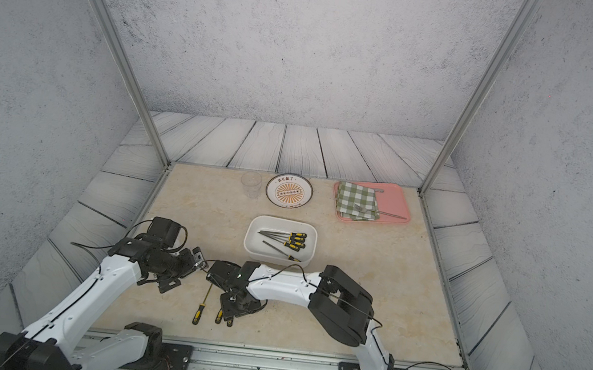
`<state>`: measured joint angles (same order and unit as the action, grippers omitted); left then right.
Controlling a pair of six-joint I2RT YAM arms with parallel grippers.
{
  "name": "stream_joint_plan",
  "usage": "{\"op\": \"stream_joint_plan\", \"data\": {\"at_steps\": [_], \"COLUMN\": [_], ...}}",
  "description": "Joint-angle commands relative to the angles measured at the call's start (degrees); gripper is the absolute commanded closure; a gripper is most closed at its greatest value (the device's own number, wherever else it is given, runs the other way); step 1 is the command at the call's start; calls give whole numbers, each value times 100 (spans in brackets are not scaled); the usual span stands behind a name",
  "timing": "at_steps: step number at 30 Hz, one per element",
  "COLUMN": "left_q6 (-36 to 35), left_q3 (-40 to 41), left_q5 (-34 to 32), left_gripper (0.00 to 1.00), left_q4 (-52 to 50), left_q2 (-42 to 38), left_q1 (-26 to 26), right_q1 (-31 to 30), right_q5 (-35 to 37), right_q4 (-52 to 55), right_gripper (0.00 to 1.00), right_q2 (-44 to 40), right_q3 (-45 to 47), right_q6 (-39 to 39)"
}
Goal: Put the file tool into the storage box
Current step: Pick up the file tool from the center of the board.
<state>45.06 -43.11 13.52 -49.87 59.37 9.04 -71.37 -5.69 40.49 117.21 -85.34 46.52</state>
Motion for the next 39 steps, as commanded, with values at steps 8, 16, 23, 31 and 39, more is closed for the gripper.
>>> {"op": "stream_joint_plan", "data": {"at_steps": [8,16,23,31,39], "left_q6": [-247,-314,-344,-333,-274], "left_q3": [-166,-359,-433,-479,-356], "left_q5": [274,379,355,122,-49], "left_gripper": [2,2,2,2,2], "left_q4": [-78,-63,-159,-293,-281], "left_q2": [291,409,328,172,7], "left_q1": [-57,-53,-51,-58,-62], "right_q1": [-20,185,212,212,205], "right_q5": [813,1069,850,455,446], "right_q4": [889,548,118,-126,130], "right_gripper": [40,40,41,42,46], "right_q2": [204,-652,-1179,-1009,-528], "right_q3": [-245,702,1147,974,694], "right_q6": [75,-44,-493,-715,-644]}}
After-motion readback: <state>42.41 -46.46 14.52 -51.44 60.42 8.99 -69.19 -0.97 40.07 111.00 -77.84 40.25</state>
